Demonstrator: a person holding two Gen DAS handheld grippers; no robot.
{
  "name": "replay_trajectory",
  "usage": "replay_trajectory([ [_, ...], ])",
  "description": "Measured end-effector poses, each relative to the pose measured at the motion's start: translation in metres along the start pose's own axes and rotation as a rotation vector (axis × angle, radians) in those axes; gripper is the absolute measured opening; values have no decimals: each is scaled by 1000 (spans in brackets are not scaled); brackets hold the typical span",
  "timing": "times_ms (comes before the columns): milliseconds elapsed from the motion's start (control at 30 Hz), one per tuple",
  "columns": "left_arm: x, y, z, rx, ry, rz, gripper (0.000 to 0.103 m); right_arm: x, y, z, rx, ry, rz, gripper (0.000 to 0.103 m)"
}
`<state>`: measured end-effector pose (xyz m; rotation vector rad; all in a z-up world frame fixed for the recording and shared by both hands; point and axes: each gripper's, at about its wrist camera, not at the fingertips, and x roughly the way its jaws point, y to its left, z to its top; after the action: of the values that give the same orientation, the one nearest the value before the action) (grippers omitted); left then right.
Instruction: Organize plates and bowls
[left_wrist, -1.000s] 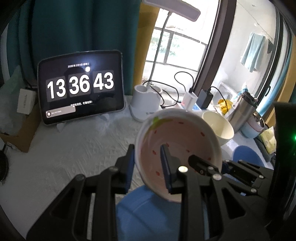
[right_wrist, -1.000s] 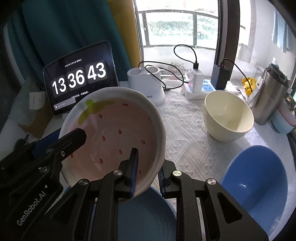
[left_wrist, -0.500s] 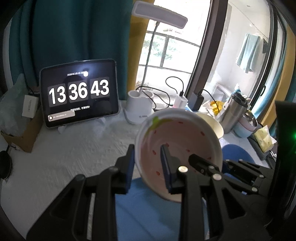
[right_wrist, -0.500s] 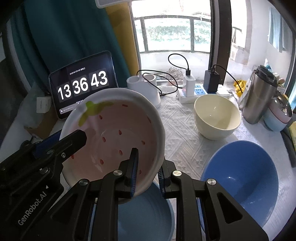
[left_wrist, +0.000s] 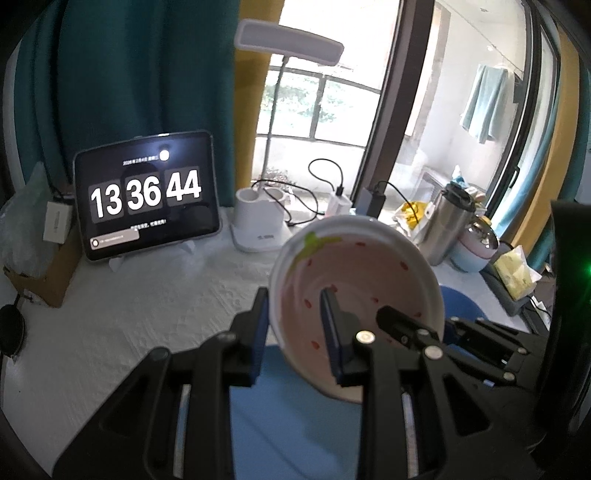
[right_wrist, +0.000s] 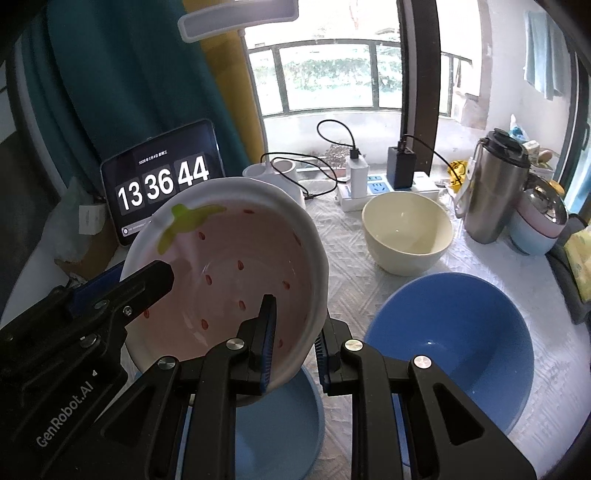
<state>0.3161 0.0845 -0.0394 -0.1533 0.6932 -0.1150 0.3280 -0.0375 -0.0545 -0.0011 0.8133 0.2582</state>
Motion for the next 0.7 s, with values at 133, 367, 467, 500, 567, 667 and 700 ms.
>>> replay_trajectory([
  [133,-3,-11,0,13,-3,-5,28,-7,-7,-1,8,-7,-2,21],
  [367,-6,-29,-2,33,-4,-16,28,-18,-24,-6,29,-17,-6,21],
  [467,-7,-38,-3,42,-4,-20,28,-22,-32,-7,37,-21,-9,21],
  [500,-8,-40,-3,45,-4,-21,28,-24,-34,-8,39,-23,-9,21],
  [567,-7,-47,-4,51,-2,-24,28,-27,-39,-9,45,-26,-12,21],
  [667,-7,-56,-5,62,0,-31,28,-33,-48,-12,56,-30,-16,21],
  [700,-7,-60,-6,67,2,-33,28,-34,-50,-12,59,-31,-17,21],
])
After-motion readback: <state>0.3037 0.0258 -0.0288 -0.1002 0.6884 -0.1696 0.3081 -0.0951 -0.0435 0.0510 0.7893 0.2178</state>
